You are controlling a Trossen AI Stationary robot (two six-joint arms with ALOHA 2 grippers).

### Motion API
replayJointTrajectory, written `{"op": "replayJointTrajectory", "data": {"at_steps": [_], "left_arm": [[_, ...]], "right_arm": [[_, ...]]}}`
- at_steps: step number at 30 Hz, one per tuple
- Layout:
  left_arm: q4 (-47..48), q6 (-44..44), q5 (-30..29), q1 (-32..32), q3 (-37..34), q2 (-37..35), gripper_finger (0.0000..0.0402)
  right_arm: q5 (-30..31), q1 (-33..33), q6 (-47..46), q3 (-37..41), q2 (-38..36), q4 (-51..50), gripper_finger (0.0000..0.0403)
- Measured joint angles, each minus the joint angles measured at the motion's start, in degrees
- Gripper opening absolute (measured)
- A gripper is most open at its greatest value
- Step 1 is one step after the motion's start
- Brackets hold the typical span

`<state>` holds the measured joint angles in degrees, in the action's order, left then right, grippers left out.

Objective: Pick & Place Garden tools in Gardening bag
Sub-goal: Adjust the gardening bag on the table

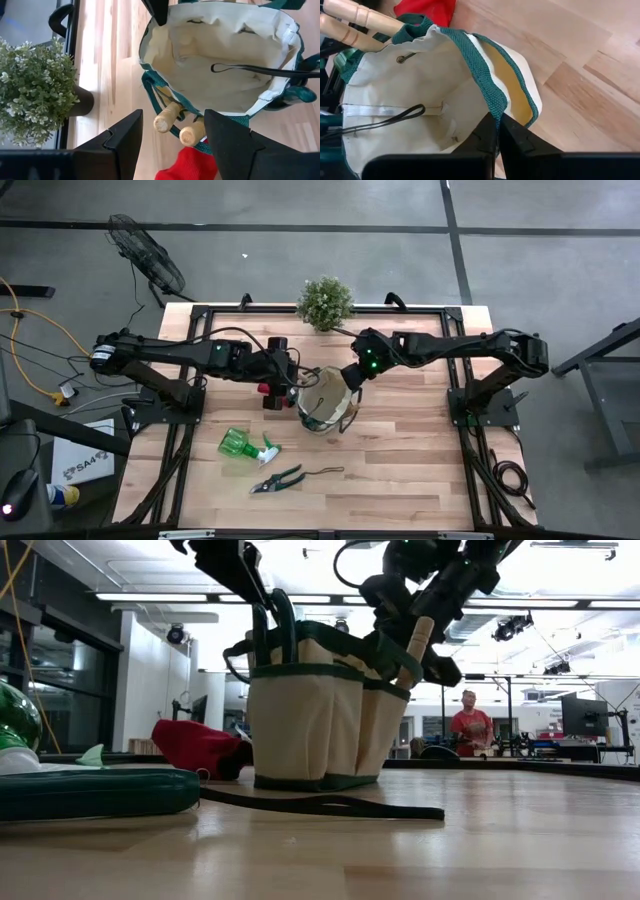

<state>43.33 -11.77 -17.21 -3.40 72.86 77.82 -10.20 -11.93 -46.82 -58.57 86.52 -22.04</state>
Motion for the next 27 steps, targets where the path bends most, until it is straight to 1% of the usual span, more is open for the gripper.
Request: {"op": "replayJointTrajectory", "data": {"at_steps": [5, 12, 15, 20, 24, 27], "left_arm": [[0.0, 1.6, 0.1, 0.0, 0.0, 0.0, 0.0205], [-0.5, 4.8, 0.5, 0.0, 0.0, 0.0, 0.0205], [-1.9, 4.8, 1.3, 0.0, 0.0, 0.0, 0.0205], [-5.1, 4.7, 1.8, 0.0, 0.0, 0.0, 0.0205], [-5.6, 4.7, 2.7, 0.0, 0.0, 0.1, 0.0205], [-6.3, 4.7, 3.5, 0.0, 0.0, 0.1, 0.0205]], "right_arm": [[1.9, 2.1, -4.4, 0.0, -0.1, -0.8, 0.0004], [5.8, 5.4, -13.2, 0.0, -0.1, -2.3, 0.0004], [8.4, 7.3, -16.7, 0.0, -0.6, -3.4, 0.0004], [12.6, 10.2, -21.4, 0.0, -2.4, -6.7, 0.0004], [15.9, 13.2, -24.6, 0.0, -4.5, -9.6, 0.0004], [16.6, 15.6, -26.7, 0.0, -5.4, -10.8, 0.0004]]}}
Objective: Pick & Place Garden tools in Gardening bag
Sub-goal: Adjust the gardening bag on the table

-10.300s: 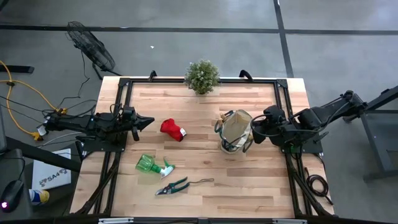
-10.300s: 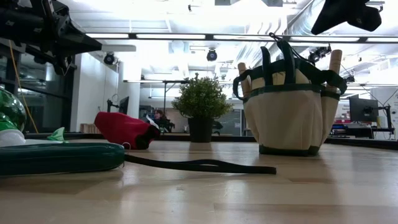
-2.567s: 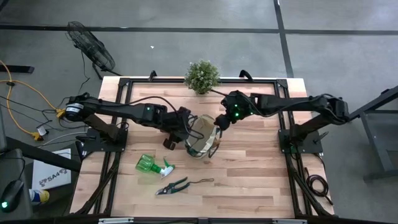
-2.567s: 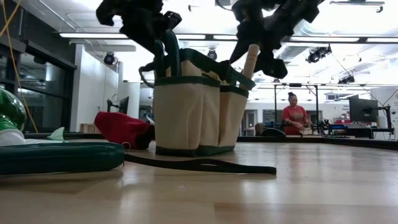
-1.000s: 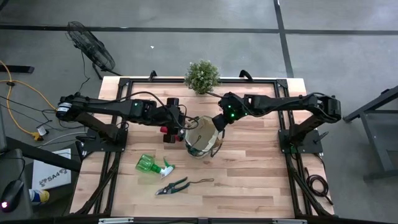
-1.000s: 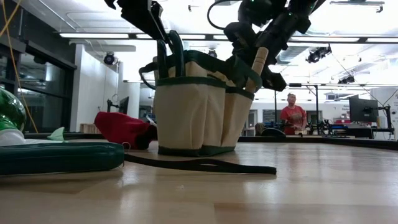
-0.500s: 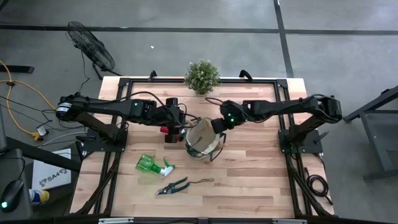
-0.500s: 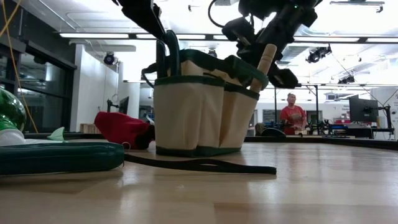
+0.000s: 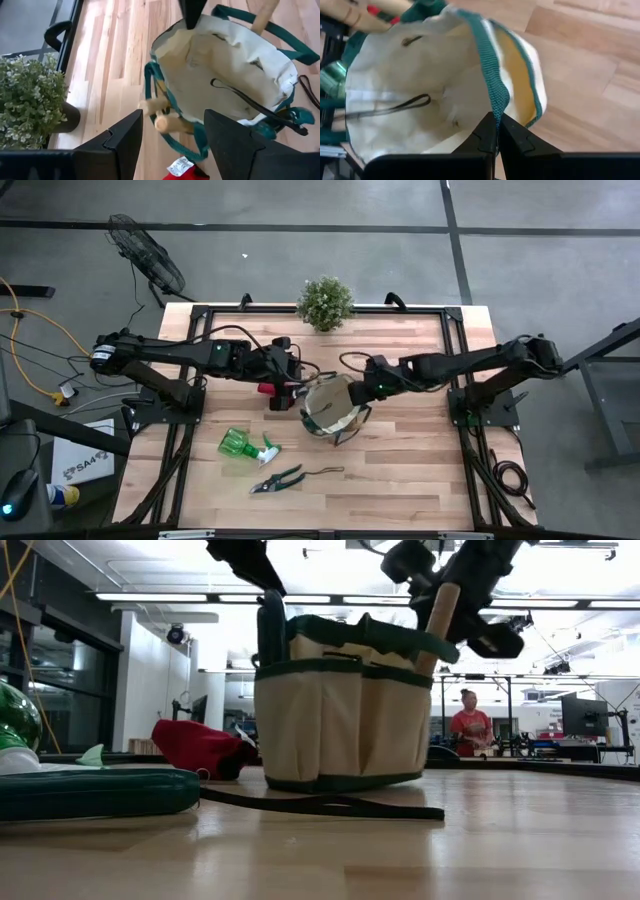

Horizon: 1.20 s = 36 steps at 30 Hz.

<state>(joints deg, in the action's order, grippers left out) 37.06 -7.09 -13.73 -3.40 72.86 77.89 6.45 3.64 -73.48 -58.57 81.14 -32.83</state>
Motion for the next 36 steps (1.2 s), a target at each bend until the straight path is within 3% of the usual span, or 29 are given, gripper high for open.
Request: {"op": "replayJointTrajectory", "data": {"at_steps": [20, 36], "left_arm": [[-0.1, 4.8, 4.4, 0.0, 0.0, 0.0, 0.0205], [-0.2, 9.2, 4.3, 0.0, 0.0, 0.0, 0.0205]], "right_arm": [[1.1, 16.1, -13.2, 0.0, 0.0, 0.2, 0.0004], [0.9, 17.9, -10.3, 0.0, 0.0, 0.5, 0.0004]]}}
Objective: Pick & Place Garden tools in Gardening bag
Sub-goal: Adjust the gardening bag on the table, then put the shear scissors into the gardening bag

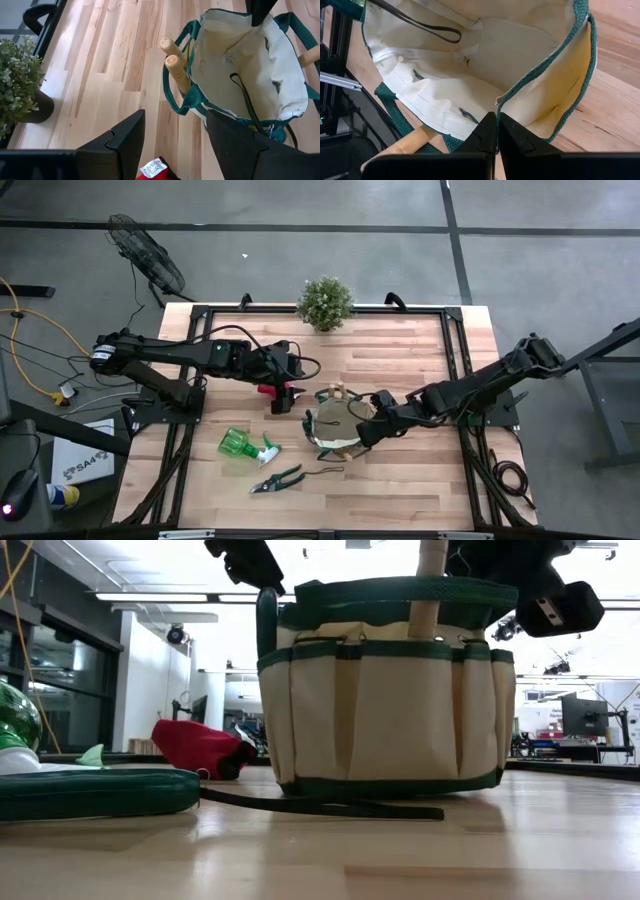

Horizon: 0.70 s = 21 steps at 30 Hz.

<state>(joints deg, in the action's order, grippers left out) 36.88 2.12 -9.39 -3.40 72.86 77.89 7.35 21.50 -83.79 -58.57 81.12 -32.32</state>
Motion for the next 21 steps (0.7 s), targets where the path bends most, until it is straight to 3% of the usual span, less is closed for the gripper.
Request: {"op": "replayJointTrajectory", "data": {"at_steps": [5, 15, 21], "left_arm": [[0.1, 0.9, 0.0, 0.0, 0.0, 0.0, 0.0205], [0.1, 1.4, 0.0, 0.0, 0.0, 0.0, 0.0205], [0.4, 3.0, 0.0, 0.0, 0.0, 0.0, 0.0205]], "right_arm": [[-0.1, 0.0, 0.9, 0.0, 0.0, 0.0, 0.0035], [-1.0, 0.0, 1.9, 0.0, -1.5, 0.6, 0.016], [-1.3, -0.1, 4.4, 0.0, -5.2, 0.5, 0.0185]]}}
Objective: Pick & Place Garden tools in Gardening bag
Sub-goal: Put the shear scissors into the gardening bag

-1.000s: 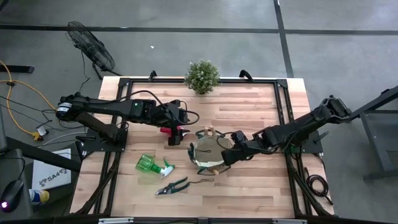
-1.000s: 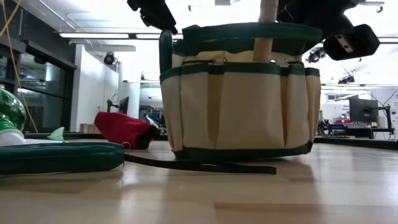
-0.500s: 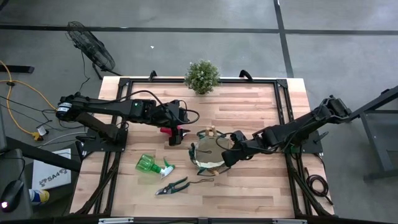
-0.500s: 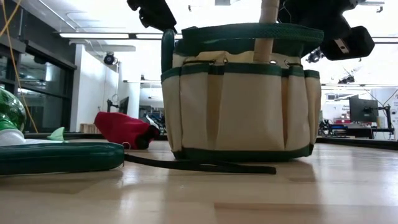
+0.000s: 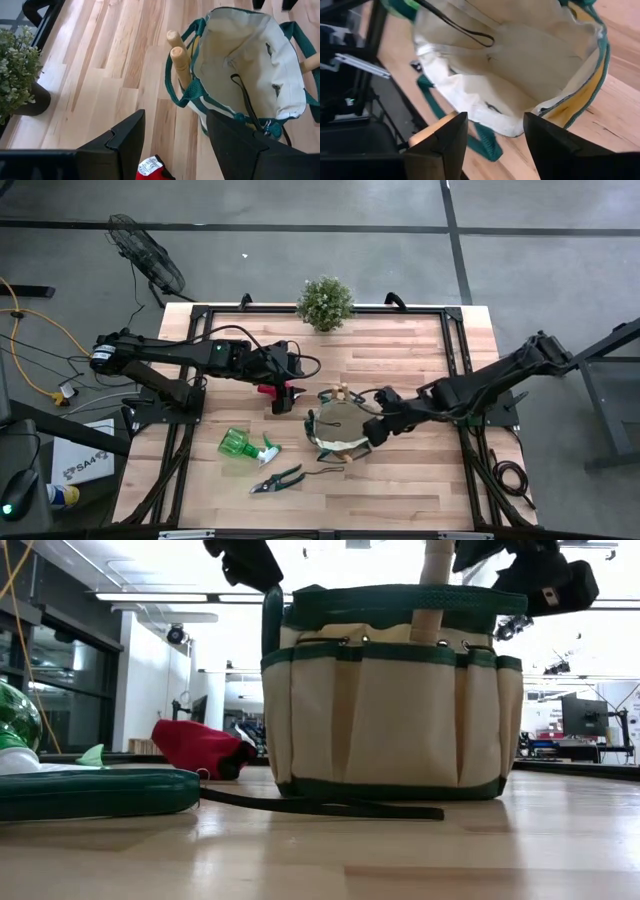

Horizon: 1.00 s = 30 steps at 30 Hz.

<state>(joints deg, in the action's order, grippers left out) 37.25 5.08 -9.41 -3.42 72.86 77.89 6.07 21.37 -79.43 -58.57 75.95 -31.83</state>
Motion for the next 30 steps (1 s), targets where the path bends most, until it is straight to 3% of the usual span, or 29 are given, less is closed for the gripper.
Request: {"op": "replayJointTrajectory", "data": {"at_steps": [17, 23, 30], "left_arm": [[2.3, 7.7, 4.1, 0.0, 0.0, 0.0, 0.0205], [3.6, 11.7, 6.1, -1.5, 0.0, 0.0, 0.0205], [3.2, 14.8, 2.4, -6.4, 0.0, 0.0, 0.0205]], "right_arm": [[0.3, 0.4, 11.8, 0.0, -8.6, -0.9, 0.0181], [5.8, 3.3, 14.7, 0.0, -10.8, -1.0, 0.0181], [12.7, 8.4, 19.7, 0.0, -11.6, -1.0, 0.0181]]}}
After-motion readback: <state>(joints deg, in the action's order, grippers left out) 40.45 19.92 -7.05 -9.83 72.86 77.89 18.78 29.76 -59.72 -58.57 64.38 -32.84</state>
